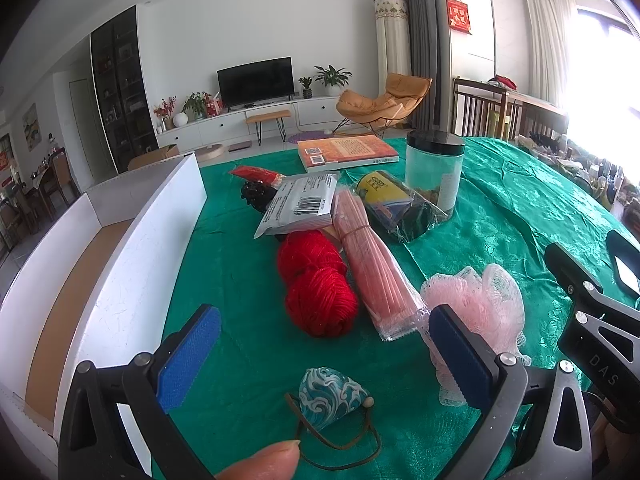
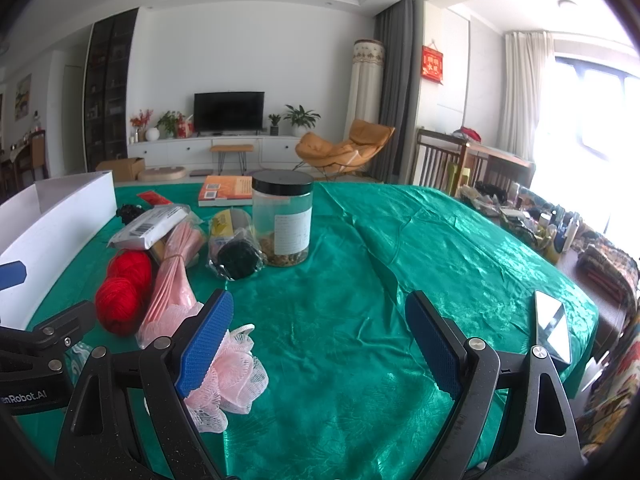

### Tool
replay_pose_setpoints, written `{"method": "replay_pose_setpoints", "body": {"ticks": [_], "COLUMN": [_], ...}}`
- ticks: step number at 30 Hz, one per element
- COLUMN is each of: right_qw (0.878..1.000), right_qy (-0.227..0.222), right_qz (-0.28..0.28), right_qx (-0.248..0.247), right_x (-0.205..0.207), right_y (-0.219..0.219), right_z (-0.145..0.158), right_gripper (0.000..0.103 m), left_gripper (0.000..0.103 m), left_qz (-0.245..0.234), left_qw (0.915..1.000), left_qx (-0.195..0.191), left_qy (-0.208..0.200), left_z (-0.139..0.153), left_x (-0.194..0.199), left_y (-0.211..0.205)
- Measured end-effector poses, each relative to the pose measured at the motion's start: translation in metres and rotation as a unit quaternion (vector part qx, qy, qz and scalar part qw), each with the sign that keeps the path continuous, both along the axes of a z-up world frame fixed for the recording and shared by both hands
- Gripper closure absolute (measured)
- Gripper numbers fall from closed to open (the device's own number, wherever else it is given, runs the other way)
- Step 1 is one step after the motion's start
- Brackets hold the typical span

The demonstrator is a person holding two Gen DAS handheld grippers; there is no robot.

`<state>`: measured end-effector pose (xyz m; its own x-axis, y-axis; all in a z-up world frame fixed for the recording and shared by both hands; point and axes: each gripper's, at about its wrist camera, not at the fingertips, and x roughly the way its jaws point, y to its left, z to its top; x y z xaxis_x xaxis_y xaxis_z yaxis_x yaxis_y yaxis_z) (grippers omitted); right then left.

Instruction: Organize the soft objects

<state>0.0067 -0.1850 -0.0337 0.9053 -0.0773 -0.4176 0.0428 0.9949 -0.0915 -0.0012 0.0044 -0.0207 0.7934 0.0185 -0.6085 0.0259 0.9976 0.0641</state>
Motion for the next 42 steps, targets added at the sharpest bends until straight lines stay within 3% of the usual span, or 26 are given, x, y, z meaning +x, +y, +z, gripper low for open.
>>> {"method": "replay_pose_setpoints", "body": {"ticks": [36,42], "right_qw": [1.000,0.998], "right_qy": [0.001,0.023], "right_qz": [0.000,-0.018], "right_qx": [0.002,0.055], "right_x": [0.000,0.007], "right_y": [0.000,-0.019], "right_z": [0.000,-0.008], "right_gripper": [0.013,0.013], "left_gripper": [0.000,0.000], "left_qz": [0.002,0.009], "left_qw": [1.0000,0.9999], "left_qx": [0.002,0.004], "left_qy": [0.004,0.000], "left_z": [-0.003,-0.001], "left_x": [0.000,0.000], "left_y": [0.002,0.009]}}
